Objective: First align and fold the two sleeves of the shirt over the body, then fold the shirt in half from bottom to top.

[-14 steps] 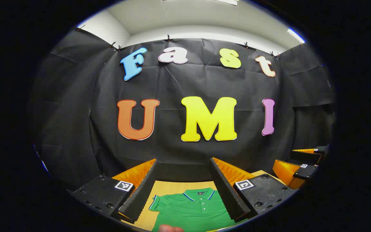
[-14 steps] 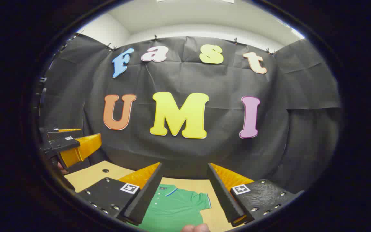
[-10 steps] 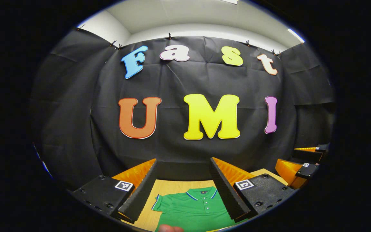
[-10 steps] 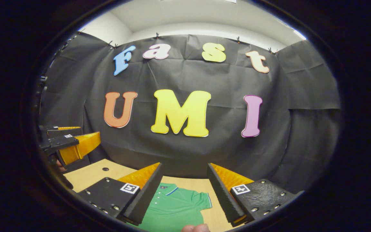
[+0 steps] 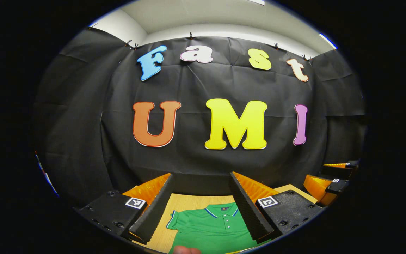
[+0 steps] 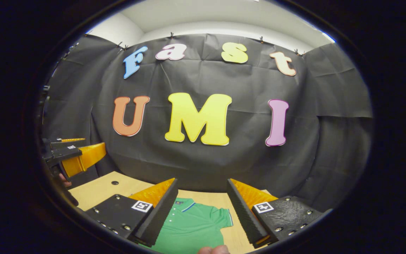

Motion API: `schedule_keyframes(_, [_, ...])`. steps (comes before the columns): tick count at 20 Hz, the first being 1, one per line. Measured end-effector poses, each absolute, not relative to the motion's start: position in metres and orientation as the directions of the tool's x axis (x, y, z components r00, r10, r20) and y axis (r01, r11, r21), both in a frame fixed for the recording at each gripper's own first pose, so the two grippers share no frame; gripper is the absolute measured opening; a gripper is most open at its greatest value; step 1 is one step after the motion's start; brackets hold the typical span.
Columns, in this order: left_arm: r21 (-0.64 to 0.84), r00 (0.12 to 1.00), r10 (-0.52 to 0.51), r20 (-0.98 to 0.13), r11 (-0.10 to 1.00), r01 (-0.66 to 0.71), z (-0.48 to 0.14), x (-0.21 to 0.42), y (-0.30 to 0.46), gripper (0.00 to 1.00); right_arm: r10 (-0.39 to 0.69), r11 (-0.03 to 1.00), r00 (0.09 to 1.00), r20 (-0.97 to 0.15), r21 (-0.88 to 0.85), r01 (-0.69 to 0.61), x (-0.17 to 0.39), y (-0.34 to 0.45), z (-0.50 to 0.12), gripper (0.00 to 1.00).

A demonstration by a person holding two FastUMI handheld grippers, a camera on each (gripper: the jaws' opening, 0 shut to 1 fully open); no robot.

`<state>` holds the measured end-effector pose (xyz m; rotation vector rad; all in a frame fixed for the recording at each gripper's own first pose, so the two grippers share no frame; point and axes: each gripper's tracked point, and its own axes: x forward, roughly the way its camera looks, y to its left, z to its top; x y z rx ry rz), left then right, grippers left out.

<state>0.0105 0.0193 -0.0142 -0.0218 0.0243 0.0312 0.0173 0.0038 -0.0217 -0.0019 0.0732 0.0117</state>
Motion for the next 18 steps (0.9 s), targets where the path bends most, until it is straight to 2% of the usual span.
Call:
schedule_keyframes(1, [-0.021,0.999,0.034,-0.021,0.999,-0.034,-0.014,0.011,0.021,0.99,0.012,1.000,0.996,-0.084,0.004,-0.012,0.019,0.004,-0.023,0.89])
schedule_keyframes(11, [-0.031,0.996,0.010,-0.090,0.999,-0.013,-0.051,0.021,0.012,0.99,-0.001,1.000,0.978,-0.208,-0.012,-0.001,0.041,-0.029,-0.073,0.89])
schedule_keyframes(18, [-0.027,0.989,0.024,-0.144,0.999,-0.028,-0.077,0.015,0.003,1.00,-0.030,0.999,0.959,-0.283,-0.030,0.022,0.074,-0.071,-0.131,0.89])
